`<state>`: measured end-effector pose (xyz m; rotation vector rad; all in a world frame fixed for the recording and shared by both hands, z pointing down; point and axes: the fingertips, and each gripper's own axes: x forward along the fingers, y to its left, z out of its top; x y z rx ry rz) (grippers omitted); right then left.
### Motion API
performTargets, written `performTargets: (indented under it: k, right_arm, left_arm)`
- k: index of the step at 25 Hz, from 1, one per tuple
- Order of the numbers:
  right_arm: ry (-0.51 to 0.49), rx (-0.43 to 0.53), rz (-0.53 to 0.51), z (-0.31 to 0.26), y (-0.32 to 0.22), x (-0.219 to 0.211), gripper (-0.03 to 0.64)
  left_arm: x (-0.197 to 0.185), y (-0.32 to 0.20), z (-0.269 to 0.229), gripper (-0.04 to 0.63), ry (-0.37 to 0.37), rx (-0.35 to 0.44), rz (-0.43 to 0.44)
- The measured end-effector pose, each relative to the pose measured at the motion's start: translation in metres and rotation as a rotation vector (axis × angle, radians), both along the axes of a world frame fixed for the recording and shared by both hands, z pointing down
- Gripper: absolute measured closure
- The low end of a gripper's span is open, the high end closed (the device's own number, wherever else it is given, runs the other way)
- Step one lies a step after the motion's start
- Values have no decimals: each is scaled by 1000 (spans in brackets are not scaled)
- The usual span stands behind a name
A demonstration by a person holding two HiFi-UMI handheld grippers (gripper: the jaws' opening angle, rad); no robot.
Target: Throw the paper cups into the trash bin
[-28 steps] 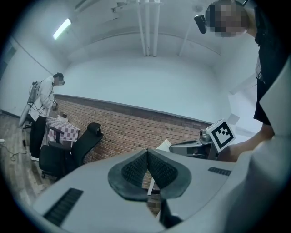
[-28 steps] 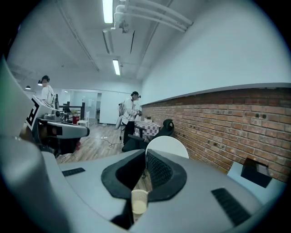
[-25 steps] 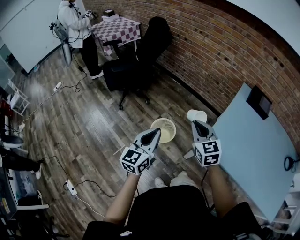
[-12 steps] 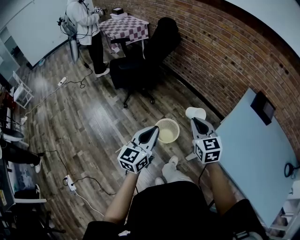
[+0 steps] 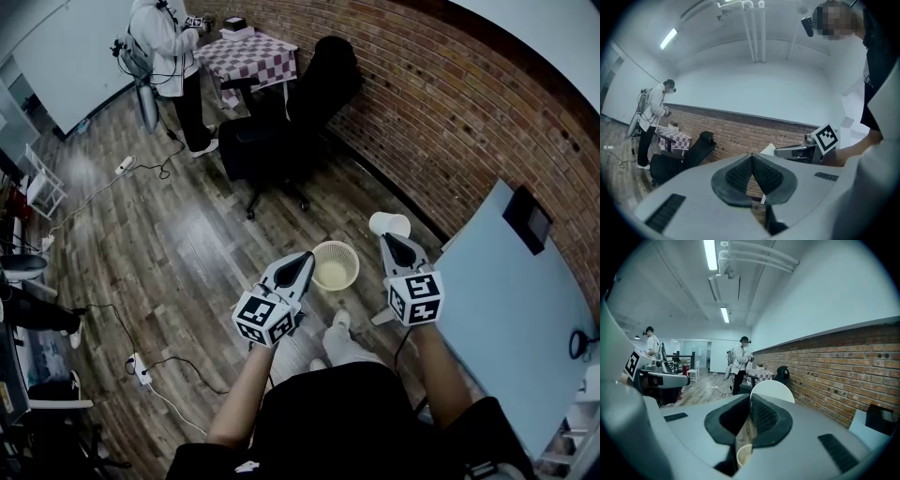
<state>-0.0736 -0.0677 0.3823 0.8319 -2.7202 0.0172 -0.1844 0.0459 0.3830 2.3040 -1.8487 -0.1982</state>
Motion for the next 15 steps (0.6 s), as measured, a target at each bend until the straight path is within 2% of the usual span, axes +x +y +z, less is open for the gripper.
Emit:
performTargets:
  k: [15]
  right_arm:
    - [-24,-35,13,10,-52,-21,600]
  left_arm:
    - [-17,-53,9,591,-6,-36,25]
